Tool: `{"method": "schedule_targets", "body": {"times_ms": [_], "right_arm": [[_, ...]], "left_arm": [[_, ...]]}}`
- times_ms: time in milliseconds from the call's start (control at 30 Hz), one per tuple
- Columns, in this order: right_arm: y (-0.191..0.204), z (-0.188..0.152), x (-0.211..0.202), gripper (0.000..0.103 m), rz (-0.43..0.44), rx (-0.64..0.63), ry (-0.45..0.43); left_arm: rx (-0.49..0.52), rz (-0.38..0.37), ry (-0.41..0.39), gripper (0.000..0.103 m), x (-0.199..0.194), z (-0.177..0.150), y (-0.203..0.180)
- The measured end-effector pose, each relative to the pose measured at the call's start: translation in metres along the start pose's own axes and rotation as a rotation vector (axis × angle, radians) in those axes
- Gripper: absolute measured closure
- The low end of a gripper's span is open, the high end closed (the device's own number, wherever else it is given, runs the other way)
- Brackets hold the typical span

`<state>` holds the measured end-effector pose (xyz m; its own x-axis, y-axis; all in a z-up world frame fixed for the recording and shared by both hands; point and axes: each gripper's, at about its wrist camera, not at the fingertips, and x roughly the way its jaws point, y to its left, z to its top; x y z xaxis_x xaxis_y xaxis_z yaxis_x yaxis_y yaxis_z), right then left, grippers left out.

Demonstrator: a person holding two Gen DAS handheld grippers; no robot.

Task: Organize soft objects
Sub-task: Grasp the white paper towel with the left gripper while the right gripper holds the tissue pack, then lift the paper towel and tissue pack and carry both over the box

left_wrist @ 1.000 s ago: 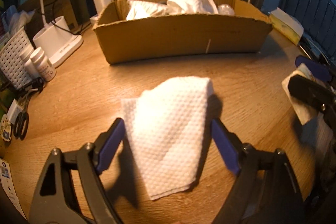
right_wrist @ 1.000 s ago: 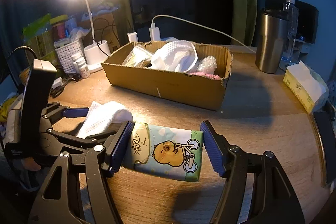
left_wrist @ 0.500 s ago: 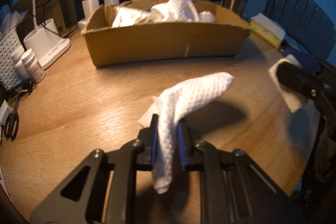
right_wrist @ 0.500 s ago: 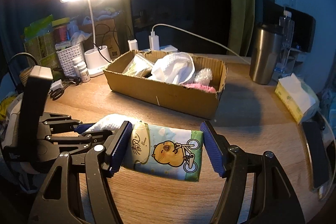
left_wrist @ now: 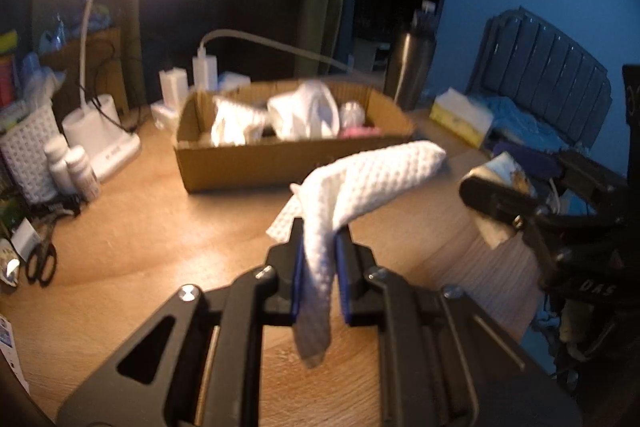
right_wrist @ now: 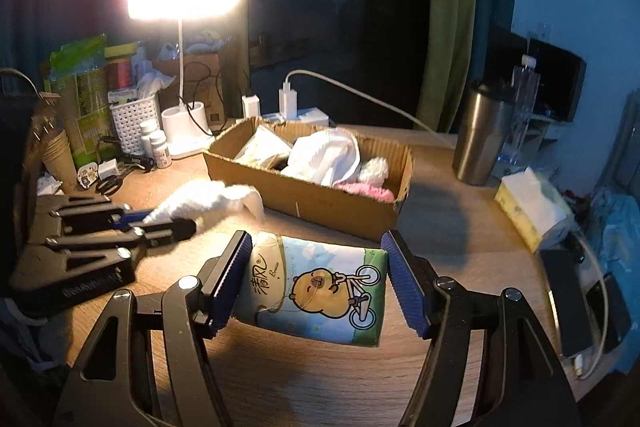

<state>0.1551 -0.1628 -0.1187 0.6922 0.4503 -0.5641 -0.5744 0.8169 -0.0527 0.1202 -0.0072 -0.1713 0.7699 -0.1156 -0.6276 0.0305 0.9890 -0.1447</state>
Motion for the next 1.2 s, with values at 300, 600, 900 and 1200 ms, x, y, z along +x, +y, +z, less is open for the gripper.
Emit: {"method": "schedule_targets", "body": {"times_ms": [300,600,900,1200], "right_arm": [[0.007,0.022,-0.031,0.033,-0.023,-0.022,-0.104],[0.016,0.045,-0.059,0.033,-0.038,-0.056,-0.189],[0.017,0.067,-0.078,0.033,-0.061,-0.059,-0.273],[0.012,0.09,-0.08,0.033,-0.072,-0.06,-0.327]], "left_arm": [[0.003,0.024,-0.175,0.089,-0.056,0.025,-0.003],[-0.003,0.017,-0.282,0.089,-0.095,0.043,-0.003],[-0.006,0.014,-0.364,0.089,-0.116,0.064,-0.003],[0.002,0.009,-0.391,0.089,-0.115,0.084,-0.002]]}}
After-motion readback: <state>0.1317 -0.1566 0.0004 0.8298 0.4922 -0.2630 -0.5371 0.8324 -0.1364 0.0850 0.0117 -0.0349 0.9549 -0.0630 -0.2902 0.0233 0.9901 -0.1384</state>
